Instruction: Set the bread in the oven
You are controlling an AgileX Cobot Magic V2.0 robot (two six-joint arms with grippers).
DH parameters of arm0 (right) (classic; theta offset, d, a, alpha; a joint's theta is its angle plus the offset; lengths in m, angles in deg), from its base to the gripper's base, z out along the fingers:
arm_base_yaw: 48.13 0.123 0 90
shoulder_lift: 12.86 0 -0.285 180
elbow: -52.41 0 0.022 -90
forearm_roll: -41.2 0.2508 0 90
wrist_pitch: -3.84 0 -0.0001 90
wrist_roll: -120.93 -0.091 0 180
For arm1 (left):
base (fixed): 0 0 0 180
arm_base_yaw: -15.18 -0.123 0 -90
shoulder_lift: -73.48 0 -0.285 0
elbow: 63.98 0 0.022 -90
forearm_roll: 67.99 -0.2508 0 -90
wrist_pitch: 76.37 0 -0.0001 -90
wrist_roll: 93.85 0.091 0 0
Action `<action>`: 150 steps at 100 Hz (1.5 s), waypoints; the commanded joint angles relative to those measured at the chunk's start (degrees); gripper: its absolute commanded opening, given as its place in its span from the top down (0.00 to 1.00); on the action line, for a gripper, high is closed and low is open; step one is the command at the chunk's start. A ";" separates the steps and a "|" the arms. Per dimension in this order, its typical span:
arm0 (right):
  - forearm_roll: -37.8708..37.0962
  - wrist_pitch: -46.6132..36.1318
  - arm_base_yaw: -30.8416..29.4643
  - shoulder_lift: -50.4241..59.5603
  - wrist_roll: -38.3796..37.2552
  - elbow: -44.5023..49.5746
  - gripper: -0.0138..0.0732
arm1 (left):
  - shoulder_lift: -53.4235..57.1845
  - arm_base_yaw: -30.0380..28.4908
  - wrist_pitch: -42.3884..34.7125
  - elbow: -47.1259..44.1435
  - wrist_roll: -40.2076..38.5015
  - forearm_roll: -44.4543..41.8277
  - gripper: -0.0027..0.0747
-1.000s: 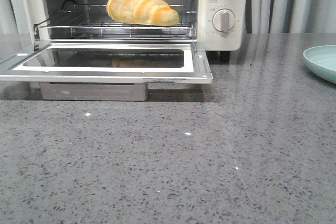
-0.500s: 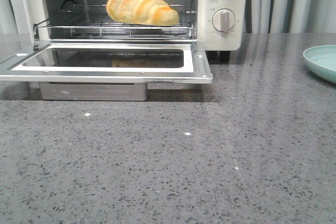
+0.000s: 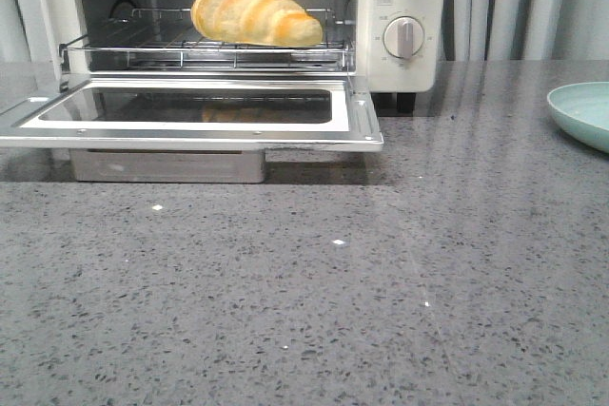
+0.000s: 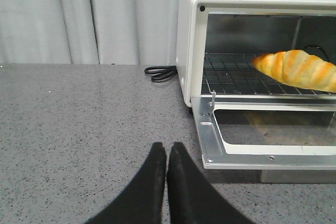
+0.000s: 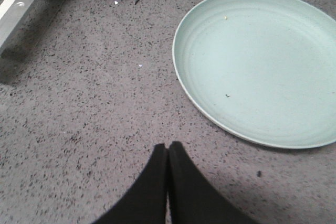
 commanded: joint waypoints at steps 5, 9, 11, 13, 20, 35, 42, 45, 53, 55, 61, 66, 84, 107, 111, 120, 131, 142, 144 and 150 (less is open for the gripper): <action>3.42 -14.48 -4.38 2.29 3.04 5.50 0.90 | 1.43 -0.07 -4.33 1.46 0.00 0.56 0.99; 4.02 -16.70 -5.15 3.25 3.04 7.81 0.90 | 1.43 -0.07 -4.33 1.46 0.00 0.56 0.99; 4.40 -17.82 -5.59 3.60 3.04 8.92 0.90 | 1.43 -0.07 -4.33 1.46 0.00 0.56 0.99; 4.70 -18.80 -6.05 4.24 3.04 9.64 0.90 | 1.43 -0.07 -4.33 1.46 0.00 0.56 0.99; 6.00 -21.14 -7.59 6.92 3.04 12.77 0.90 | 1.43 -0.07 -4.33 1.46 0.00 0.56 0.99; 6.77 -22.79 -11.80 13.66 3.04 17.90 0.90 | 1.43 -0.07 -4.33 1.46 0.00 0.56 0.99; 6.77 -22.93 -13.97 16.91 3.04 19.61 0.90 | 1.43 -0.07 -4.33 1.46 0.00 0.56 0.99; 6.77 -22.93 -14.76 18.18 3.04 20.24 0.90 | 1.43 -0.07 -4.33 1.46 0.00 0.56 0.99; 6.77 -23.37 -16.62 21.78 3.04 21.99 0.90 | 1.43 -0.07 -4.33 1.46 0.00 0.56 0.99; 6.77 -23.71 -16.99 22.76 3.04 22.33 0.90 | 1.43 -0.07 -4.33 1.46 0.00 0.56 0.99; 6.77 -25.35 -17.76 25.64 3.04 23.93 0.90 | 1.43 -0.07 -4.33 1.46 0.00 0.56 0.99; 6.37 -26.70 -17.89 27.89 3.04 25.31 0.90 | 1.43 -0.07 -4.33 1.46 0.00 0.56 0.99; 4.14 -29.12 -17.89 33.69 3.04 29.57 0.90 | 1.43 -0.07 -4.33 1.46 0.00 0.56 0.99; 4.10 -32.83 -17.89 36.24 3.04 32.22 0.90 | 1.43 -0.07 -4.33 1.46 0.00 0.56 0.99; 4.10 -33.35 -17.89 36.87 3.04 32.80 0.90 | 1.43 -0.07 -4.33 1.46 0.00 0.56 0.99; 4.10 -34.21 -17.89 38.43 3.04 34.44 0.90 | 1.43 -0.07 -4.33 1.46 0.00 0.56 0.99; 4.10 -31.71 -17.89 38.99 3.04 34.44 0.90 | 1.43 -0.07 -4.33 1.46 0.00 0.56 0.99; 4.10 -31.57 -17.89 38.99 3.04 34.44 0.90 | 1.43 -0.07 -4.33 1.46 0.00 0.56 0.99; 4.10 -31.57 -17.89 38.99 3.04 34.44 0.90 | 1.43 -0.07 -4.33 1.46 0.00 0.56 0.99; 4.10 -31.57 -17.89 38.99 3.04 34.44 0.90 | 1.43 -0.07 -4.33 1.46 0.00 0.56 0.99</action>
